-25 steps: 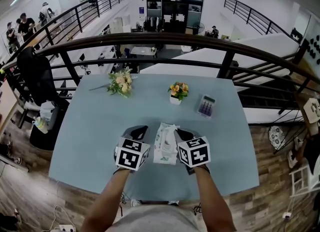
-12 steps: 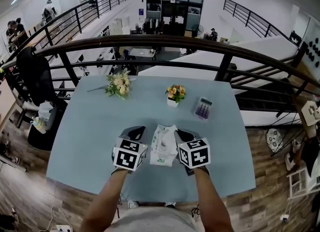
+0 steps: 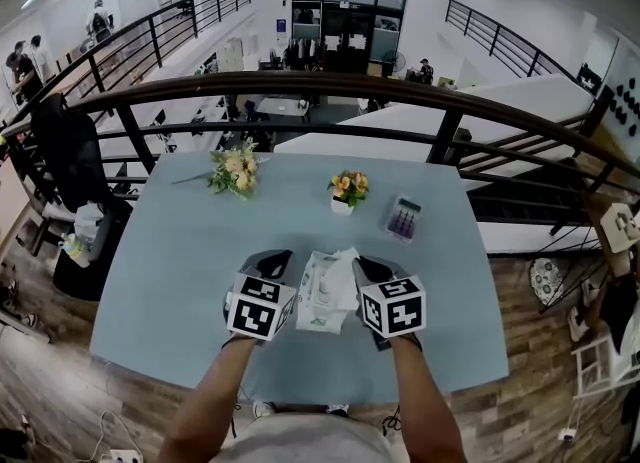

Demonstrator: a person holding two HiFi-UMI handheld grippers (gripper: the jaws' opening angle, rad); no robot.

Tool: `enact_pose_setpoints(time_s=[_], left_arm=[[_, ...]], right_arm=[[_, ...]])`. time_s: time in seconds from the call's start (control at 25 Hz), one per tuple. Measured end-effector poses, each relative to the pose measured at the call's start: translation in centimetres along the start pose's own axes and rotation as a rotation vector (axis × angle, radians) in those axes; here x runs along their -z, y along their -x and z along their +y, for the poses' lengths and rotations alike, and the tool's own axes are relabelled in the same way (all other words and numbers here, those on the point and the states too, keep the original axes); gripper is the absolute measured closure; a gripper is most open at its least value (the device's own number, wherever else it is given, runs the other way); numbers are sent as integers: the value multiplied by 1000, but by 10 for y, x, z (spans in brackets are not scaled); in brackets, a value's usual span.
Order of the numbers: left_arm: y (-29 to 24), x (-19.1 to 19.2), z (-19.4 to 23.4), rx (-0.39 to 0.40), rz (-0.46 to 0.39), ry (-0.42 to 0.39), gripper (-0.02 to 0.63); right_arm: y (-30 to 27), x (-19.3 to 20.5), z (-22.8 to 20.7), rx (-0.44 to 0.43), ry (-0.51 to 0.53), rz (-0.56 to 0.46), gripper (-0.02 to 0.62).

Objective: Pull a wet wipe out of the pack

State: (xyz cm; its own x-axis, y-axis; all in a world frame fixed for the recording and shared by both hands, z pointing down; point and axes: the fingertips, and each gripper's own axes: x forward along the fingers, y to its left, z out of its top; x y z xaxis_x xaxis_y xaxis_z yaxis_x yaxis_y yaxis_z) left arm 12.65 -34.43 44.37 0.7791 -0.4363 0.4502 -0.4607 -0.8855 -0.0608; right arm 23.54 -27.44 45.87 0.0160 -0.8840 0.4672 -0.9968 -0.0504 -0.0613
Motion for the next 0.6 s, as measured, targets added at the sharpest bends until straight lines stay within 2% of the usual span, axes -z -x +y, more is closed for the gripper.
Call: enact_pose_setpoints(time_s=[0.6], left_arm=[[-8,-3,-10,27,10,-16,611]], right_arm=[[20,-1,-25,56,-64,-38,583]])
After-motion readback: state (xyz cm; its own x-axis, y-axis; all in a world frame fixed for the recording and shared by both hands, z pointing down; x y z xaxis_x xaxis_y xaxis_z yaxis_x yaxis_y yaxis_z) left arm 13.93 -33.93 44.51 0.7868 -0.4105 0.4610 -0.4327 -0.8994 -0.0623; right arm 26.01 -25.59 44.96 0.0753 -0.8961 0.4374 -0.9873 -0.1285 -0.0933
